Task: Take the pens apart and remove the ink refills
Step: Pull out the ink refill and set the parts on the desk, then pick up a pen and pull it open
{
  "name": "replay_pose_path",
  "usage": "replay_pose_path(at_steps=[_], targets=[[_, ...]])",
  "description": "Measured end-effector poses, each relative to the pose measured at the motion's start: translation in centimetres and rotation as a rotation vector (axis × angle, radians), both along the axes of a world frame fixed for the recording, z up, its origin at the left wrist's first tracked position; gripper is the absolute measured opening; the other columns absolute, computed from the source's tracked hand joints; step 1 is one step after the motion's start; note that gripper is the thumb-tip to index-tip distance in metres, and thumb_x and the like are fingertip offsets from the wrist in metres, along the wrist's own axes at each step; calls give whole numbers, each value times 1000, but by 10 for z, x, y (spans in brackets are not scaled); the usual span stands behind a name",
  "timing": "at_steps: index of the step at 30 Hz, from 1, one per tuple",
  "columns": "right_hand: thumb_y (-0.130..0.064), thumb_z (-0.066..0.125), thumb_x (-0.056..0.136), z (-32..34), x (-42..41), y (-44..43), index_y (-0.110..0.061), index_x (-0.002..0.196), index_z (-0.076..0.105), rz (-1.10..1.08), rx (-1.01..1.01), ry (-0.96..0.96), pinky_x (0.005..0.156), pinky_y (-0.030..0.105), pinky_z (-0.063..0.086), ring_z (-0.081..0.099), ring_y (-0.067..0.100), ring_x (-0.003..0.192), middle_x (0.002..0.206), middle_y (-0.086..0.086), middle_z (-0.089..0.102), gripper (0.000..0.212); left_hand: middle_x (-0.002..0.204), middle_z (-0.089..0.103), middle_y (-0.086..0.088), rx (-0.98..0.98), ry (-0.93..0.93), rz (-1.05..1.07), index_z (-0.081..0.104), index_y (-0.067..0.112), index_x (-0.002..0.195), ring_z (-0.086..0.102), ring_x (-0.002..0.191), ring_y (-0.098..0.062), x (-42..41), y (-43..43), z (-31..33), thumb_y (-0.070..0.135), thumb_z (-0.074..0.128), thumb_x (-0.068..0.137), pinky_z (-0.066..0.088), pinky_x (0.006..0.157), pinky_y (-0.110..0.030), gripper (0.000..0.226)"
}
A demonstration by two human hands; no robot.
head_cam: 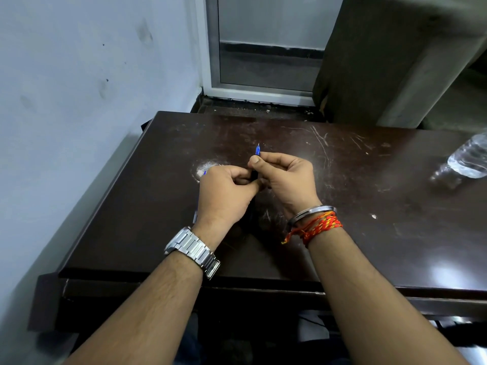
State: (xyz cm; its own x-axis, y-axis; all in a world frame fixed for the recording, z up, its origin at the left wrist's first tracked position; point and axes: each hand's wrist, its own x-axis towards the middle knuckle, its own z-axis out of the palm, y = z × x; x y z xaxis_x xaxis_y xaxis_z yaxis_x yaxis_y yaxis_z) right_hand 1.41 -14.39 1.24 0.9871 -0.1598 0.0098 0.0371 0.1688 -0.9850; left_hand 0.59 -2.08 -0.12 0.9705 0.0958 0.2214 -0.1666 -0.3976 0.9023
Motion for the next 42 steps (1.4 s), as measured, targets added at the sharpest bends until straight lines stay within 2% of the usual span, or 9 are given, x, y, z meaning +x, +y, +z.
replay_pose_path(at_steps=[5,9,13,17,23,27,31,37,42], targets=[[-17,81,79,-3,3,2,-9,86,77,-35,-11,2,57,19,51,64,6,59,76,5,76,11,62,71,19,19,9,29,74,26,64,66,55,3,0,2,4,25,83,75,49,49,-15,14],[-26,78,82,-9,9,-4,-15,81,77,-181,-86,33,59,18,49,61,-2,59,76,-1,77,11,53,65,7,122,131,168,67,18,61,63,56,-4,5,12,4,25,69,83,39,43,-13,23],[-19,80,77,-14,11,-6,-19,77,76,-254,-185,66,69,28,54,62,-3,58,71,-4,75,5,79,63,-8,223,253,170,54,12,73,54,67,-23,6,9,1,23,49,90,31,47,-25,21],[-23,81,77,-16,11,-5,-23,79,75,-244,-308,86,71,32,58,65,5,64,69,-5,73,6,77,59,1,251,237,182,62,7,93,58,78,-25,6,1,-1,29,60,88,41,62,-27,22],[-23,79,78,-16,9,-2,-24,78,73,-233,-404,98,77,42,62,69,14,72,72,-2,72,6,81,63,-8,339,244,167,63,4,89,64,84,-31,6,-4,-3,39,75,81,48,64,-34,37],[-23,79,77,-18,8,1,-25,75,71,-198,-448,124,76,44,62,70,16,69,71,-1,72,8,92,70,-16,389,209,166,66,1,93,67,88,-35,6,-7,-5,29,74,82,54,70,-37,31],[-26,78,76,-20,9,2,-20,79,72,-134,-446,159,79,47,61,73,23,76,75,6,75,8,80,68,-9,284,209,163,63,7,81,65,73,-29,7,-10,-6,31,72,81,40,49,-28,26],[-22,82,72,-20,10,-1,-16,81,74,-101,-357,200,78,42,61,73,20,73,75,6,76,13,69,68,-2,184,144,115,68,11,77,66,69,-21,9,-10,-5,32,70,83,41,54,-23,22],[-13,76,79,-14,12,-4,-19,75,72,-159,-189,174,58,28,53,60,4,48,51,-8,65,9,63,61,6,119,104,84,62,20,68,59,62,-7,8,-11,-6,41,65,82,37,52,-20,25]])
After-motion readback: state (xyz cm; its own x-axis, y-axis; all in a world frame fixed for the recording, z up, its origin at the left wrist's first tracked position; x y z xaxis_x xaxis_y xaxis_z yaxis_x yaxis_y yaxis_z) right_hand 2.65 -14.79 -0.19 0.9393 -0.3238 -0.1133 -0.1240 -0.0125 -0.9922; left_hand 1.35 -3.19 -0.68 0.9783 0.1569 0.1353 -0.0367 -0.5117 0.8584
